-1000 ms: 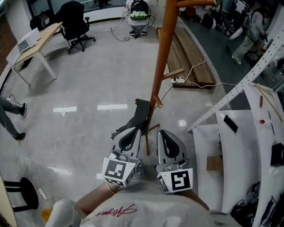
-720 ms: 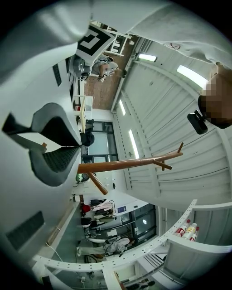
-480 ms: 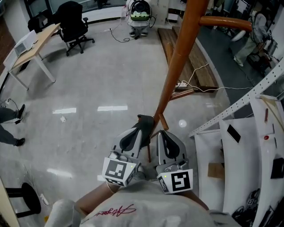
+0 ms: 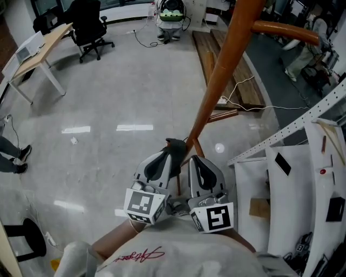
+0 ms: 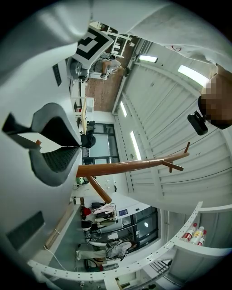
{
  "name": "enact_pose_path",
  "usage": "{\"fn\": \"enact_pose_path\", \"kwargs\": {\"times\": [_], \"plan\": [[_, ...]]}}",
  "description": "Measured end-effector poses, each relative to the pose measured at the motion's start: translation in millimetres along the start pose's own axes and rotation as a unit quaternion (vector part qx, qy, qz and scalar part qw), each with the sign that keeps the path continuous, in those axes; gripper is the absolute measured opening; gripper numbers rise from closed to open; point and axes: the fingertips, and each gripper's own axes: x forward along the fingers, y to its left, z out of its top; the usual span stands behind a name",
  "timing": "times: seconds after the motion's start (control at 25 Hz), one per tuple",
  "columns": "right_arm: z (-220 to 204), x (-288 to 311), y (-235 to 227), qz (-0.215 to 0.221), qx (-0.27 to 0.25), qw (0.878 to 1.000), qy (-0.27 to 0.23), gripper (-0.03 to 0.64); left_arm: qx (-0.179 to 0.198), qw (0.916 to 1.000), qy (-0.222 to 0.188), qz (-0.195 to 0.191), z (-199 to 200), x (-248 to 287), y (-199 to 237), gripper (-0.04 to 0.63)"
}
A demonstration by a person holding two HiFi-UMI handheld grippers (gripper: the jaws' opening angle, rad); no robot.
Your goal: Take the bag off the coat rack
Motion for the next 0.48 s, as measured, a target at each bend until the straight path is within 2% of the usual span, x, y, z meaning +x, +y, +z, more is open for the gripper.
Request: {"fn": "enact_pose_path", "kwargs": {"times": [0.16, 0.2, 0.24, 0.28, 0.48], "plan": [[3.3, -0.6, -3.4, 0.010, -0.003, 1.000, 0.001, 0.020, -0.014, 0.9994, 0.032, 0.005, -15.3, 7.1, 2.1, 0.035], [4.1, -1.1, -5.4, 0.011, -0.003, 1.000, 0.001, 0.020, -0.021, 0.9988, 0.043, 0.002, -20.9, 9.9, 1.6, 0.111], [4.6, -1.7, -7.7, 0.012, -0.003, 1.000, 0.001, 0.020, -0.029, 0.9980, 0.056, 0.000, -27.3, 12.7, 1.2, 0.225], [4.6, -2.5, -10.0, 0.012, -0.002, 1.000, 0.001, 0.020, -0.036, 0.9971, 0.067, -0.002, -34.6, 14.9, 1.4, 0.264], [1.4, -6.2, -18.9, 0.014, 0.001, 1.000, 0.007, 0.020, -0.049, 0.9935, 0.103, 0.005, -80.8, 26.2, 16.3, 0.318]]}}
